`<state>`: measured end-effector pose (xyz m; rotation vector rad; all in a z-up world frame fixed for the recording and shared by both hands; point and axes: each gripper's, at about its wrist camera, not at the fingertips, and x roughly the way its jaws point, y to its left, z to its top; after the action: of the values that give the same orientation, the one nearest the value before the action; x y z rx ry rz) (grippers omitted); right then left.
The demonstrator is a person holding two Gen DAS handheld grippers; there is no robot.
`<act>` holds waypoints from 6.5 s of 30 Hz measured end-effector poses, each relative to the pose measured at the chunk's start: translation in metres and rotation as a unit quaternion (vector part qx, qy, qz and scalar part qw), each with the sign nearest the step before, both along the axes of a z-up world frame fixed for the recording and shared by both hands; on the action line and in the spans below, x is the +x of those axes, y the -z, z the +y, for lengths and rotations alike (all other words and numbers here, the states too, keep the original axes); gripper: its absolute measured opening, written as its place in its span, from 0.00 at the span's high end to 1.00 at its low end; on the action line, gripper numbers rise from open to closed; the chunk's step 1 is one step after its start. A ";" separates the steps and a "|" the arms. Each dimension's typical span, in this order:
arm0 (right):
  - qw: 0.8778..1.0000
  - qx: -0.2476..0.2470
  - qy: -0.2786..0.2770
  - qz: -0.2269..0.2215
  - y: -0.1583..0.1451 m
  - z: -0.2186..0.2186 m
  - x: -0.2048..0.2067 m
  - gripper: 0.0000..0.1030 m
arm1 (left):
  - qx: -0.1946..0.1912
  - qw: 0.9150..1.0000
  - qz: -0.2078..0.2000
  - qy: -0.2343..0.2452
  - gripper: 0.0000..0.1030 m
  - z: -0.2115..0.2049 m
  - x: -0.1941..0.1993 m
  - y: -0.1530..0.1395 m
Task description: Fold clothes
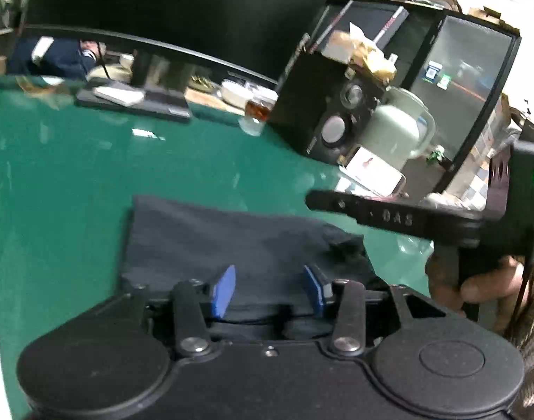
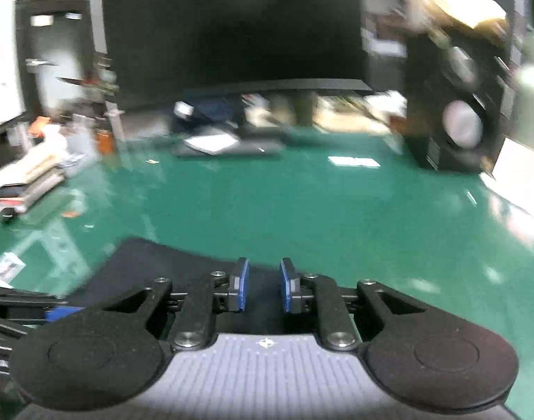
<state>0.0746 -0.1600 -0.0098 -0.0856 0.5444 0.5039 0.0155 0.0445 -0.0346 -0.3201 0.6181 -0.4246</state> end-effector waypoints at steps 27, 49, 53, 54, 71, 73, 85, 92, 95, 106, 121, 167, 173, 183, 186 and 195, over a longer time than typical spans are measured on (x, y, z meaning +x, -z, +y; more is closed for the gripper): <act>0.997 -0.056 0.017 0.052 0.029 -0.024 -0.042 0.75 | 0.021 1.000 0.011 0.000 0.56 -0.002 0.000 0.010; 0.996 0.022 0.068 -0.056 0.006 -0.042 -0.094 0.83 | 0.074 0.991 -0.038 0.101 0.59 -0.062 0.068 -0.058; 0.997 -0.005 0.063 -0.044 0.022 -0.036 -0.095 0.83 | 0.072 0.984 0.005 0.162 0.61 -0.099 0.102 -0.046; 0.997 -0.017 0.061 -0.040 0.025 -0.033 -0.093 0.83 | 0.081 0.982 0.011 0.170 0.61 -0.106 0.106 -0.041; 0.997 -0.026 0.058 -0.048 0.046 -0.031 -0.091 0.81 | 0.146 0.983 -0.012 0.114 0.45 -0.120 0.094 -0.037; 0.997 -0.003 0.066 -0.038 0.032 -0.038 -0.091 0.79 | 0.154 0.985 -0.048 0.064 0.32 -0.102 0.080 -0.054; 0.984 0.042 0.087 -0.152 -0.031 -0.031 -0.076 0.08 | 0.238 0.955 -0.037 -0.172 0.10 -0.018 0.054 -0.051; 0.982 0.013 0.093 -0.162 -0.036 -0.005 -0.084 0.00 | 0.234 0.955 -0.037 -0.177 0.09 -0.011 0.043 -0.048; 0.982 -0.001 0.082 -0.170 -0.037 0.003 -0.089 0.00 | 0.226 0.958 -0.038 -0.175 0.09 -0.010 0.040 -0.051; 0.980 -0.032 0.110 -0.161 -0.036 0.011 -0.091 0.00 | 0.230 0.959 -0.026 -0.162 0.08 -0.018 0.042 -0.045; 0.976 0.076 0.202 -0.040 0.003 -0.045 -0.063 0.99 | 0.122 0.990 -0.032 -0.058 0.76 -0.027 0.002 -0.018; 0.994 -0.052 0.092 -0.031 0.044 -0.028 -0.082 0.98 | 0.078 0.989 -0.016 0.128 0.60 -0.091 0.087 -0.040; 0.996 0.041 0.079 -0.018 0.018 -0.039 -0.062 0.97 | 0.092 0.993 -0.018 0.068 0.59 -0.021 0.040 -0.031; 0.996 -0.047 -0.071 0.009 0.026 0.070 -0.004 0.94 | 0.082 0.994 0.014 0.063 0.59 -0.001 0.016 0.002; 0.995 -0.061 -0.068 0.031 0.036 0.075 0.009 0.95 | 0.069 0.995 0.009 0.064 0.59 0.001 0.014 0.006; 0.999 0.015 0.033 0.012 0.012 0.011 -0.016 0.90 | 0.033 0.998 -0.014 0.044 0.30 0.013 0.006 -0.008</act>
<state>0.0589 -0.1493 -0.0214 -0.0338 0.5606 0.4493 0.0212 0.0579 -0.0263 -0.2245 0.6200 -0.4915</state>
